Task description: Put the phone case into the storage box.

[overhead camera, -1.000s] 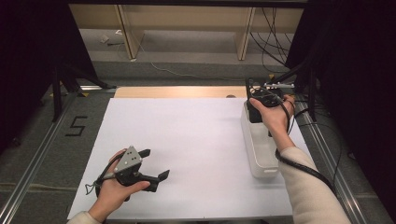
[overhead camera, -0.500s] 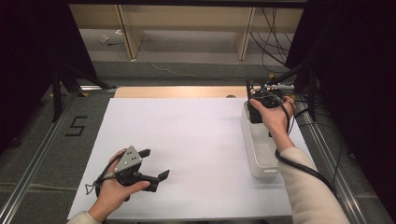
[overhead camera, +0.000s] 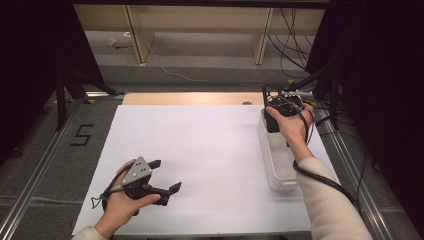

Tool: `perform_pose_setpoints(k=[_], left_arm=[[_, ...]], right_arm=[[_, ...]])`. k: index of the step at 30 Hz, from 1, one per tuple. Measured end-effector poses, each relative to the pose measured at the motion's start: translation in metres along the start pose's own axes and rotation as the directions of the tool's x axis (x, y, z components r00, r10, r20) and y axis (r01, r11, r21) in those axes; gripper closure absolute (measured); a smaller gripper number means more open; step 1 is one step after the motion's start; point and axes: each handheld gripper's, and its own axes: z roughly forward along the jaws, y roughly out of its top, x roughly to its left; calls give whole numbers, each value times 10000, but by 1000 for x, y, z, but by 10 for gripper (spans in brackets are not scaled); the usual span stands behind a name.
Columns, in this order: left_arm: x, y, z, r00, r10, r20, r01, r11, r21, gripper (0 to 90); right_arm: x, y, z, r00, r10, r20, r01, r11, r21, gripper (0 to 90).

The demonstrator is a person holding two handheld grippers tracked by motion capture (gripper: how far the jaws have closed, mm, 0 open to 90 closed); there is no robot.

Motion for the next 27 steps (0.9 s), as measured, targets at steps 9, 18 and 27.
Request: perform_pose_setpoints(k=[9, 18, 27], left_arm=[[0, 0, 0, 10000, -38, 13, 38, 10000, 7, 1], [0, 0, 0, 10000, -43, 17, 43, 10000, 5, 1], [0, 0, 0, 10000, -67, 22, 67, 10000, 0, 1]], right_arm=[[0, -1, 3, 10000, -71, 52, 71, 10000, 11, 148], [0, -2, 6, 9999, -85, 102, 85, 10000, 13, 147], [-2, -3, 9, 9998, -174, 135, 174, 9998, 52, 146]])
